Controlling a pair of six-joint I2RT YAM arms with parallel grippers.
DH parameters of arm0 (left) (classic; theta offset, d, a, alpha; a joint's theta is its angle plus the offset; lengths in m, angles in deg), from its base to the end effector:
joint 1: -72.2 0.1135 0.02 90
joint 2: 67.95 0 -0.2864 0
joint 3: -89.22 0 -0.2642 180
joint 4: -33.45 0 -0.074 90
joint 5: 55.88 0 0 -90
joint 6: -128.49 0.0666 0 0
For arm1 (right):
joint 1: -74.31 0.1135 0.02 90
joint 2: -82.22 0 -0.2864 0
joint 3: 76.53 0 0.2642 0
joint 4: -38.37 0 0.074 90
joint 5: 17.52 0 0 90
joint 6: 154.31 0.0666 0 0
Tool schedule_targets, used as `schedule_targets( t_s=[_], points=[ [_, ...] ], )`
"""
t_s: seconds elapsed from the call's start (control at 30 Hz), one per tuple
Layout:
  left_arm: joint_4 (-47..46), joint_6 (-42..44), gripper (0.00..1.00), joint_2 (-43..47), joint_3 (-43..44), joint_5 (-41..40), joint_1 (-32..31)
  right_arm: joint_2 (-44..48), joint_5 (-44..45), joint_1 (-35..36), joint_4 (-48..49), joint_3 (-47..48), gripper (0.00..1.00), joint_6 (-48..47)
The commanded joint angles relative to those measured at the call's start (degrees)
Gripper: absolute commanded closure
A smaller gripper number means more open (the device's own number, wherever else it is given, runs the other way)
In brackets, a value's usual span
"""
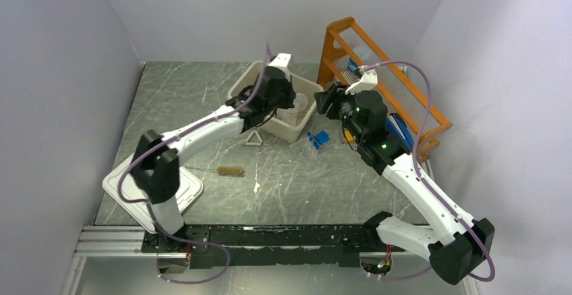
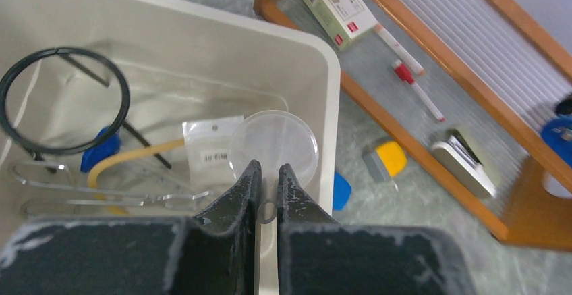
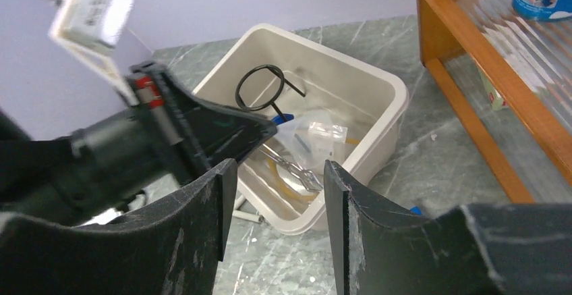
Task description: Organize the chemistry lab equipment
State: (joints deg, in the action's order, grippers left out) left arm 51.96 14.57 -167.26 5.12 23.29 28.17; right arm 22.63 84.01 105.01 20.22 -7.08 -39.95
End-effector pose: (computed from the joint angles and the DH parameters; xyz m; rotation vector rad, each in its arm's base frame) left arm 0.3390 -0.3103 0.3284 0.2220 1.9817 -0.5948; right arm 0.2416 0.1280 0.3857 0.0553 1.7416 0.5385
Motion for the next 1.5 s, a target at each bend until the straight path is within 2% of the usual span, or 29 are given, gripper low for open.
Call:
schedule_targets(
  t_s=[0.0, 0.17, 0.37, 0.47, 0.7, 0.83, 1.0, 1.17, 1.33, 1.47],
  points=[
    [-2.7, 5.2, 0.95, -7.6, 7.5, -11.3, -3.2, 1.0, 2.7, -0.3, -1.5, -0.9, 0.46, 1.3],
    [0.3, 8.4, 0.95, -16.1, 14.5, -17.0, -4.1, 0.9, 2.8, -0.3, -2.8, -0.8, 0.47, 1.8],
    [2.2, 9.7, 0.94, -23.3, 19.8, -15.0, -4.3, -0.2, 1.9, -0.2, -3.1, -0.6, 0.47, 2.0],
    [2.6, 8.9, 0.88, -25.2, 21.4, -12.8, -4.2, -0.6, 1.8, -0.2, -3.2, -0.5, 0.47, 2.2],
    [4.0, 7.6, 0.59, -25.7, 23.9, -10.9, -4.2, -1.0, 0.7, -0.3, -3.5, -0.1, 0.47, 3.9],
    [4.7, 7.2, 0.5, -22.8, 23.8, -11.4, -4.0, -1.2, 0.4, -0.2, -3.5, 0.0, 0.47, 4.2],
    [5.1, 5.3, 0.49, -16.4, 20.8, -9.4, -2.4, -1.3, 0.4, -0.3, -3.2, -0.1, 0.47, 4.5],
    [6.5, 3.8, 0.49, -7.2, 15.1, -8.8, -0.4, -2.7, 0.1, -0.3, -3.3, 0.0, 0.46, 3.1],
    [10.1, 2.7, 0.47, 3.8, 6.9, -9.3, 1.5, -8.0, -6.0, 0.0, -5.4, 3.5, 0.46, -1.2],
    [14.4, 1.3, 0.38, 13.1, -0.7, -10.4, 3.9, -12.2, -7.9, 4.3, -4.6, 6.4, 0.45, -3.9]
  ],
)
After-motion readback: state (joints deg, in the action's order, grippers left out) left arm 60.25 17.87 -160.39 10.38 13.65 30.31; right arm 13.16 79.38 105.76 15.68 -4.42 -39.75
